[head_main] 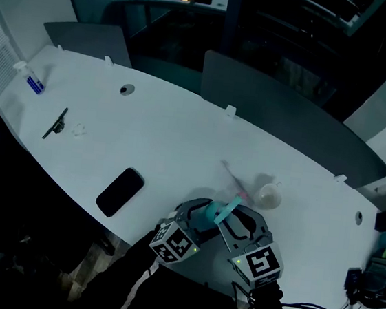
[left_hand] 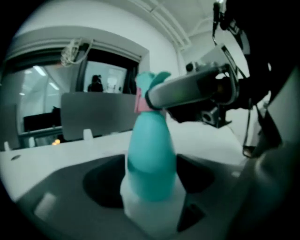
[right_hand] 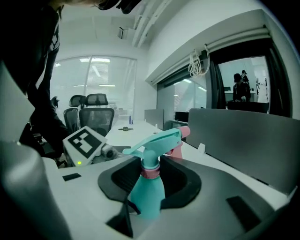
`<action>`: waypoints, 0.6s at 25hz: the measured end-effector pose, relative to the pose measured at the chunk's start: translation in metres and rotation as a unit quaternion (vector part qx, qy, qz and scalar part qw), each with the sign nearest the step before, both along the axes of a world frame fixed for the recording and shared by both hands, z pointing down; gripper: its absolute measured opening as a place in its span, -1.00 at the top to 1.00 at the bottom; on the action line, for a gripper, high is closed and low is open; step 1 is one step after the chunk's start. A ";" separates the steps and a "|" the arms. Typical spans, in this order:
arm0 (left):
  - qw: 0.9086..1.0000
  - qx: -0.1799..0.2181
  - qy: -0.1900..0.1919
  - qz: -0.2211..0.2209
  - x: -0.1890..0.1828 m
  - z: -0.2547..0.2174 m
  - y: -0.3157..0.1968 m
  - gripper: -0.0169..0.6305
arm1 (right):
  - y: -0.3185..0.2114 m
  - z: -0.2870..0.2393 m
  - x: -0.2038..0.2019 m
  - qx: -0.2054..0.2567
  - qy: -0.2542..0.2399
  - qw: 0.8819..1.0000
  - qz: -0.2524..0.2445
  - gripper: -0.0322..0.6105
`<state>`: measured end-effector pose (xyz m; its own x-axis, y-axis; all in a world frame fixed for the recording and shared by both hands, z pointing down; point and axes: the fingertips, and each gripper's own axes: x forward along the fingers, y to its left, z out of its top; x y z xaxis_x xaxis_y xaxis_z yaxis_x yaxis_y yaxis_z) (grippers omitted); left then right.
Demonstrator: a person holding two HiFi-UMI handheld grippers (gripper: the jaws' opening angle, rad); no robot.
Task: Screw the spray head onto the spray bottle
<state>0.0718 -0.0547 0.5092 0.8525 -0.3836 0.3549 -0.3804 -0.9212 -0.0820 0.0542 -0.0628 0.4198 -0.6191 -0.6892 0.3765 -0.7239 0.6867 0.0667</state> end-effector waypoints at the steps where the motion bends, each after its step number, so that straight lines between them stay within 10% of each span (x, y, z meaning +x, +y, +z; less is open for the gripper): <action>1: 0.999 -0.008 -0.009 0.031 0.001 0.002 0.001 -0.09 | 0.000 -0.001 -0.001 0.000 0.003 1.000 -0.007 0.48; 4: 0.999 -0.010 -0.010 0.034 0.001 0.001 0.002 -0.08 | 0.000 -0.001 -0.002 -0.001 -0.005 1.000 0.001 0.48; 7: 0.995 -0.005 -0.001 -0.098 0.000 -0.001 -0.002 -0.08 | -0.001 0.000 0.000 0.002 -0.008 1.000 0.024 0.48; 11: 0.966 -0.017 -0.010 -0.259 -0.001 0.001 -0.004 -0.08 | -0.002 -0.003 0.000 0.007 -0.011 0.999 0.040 0.48; 15: 0.992 -0.012 0.005 -0.124 -0.003 0.002 -0.005 -0.21 | 0.000 0.002 -0.001 -0.004 -0.008 1.000 0.015 0.48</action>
<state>0.0690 -0.0598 0.5114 0.7367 -0.5728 0.3594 -0.5958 -0.8012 -0.0557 0.0529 -0.0628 0.4222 -0.6044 -0.7043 0.3723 -0.7450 0.6652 0.0488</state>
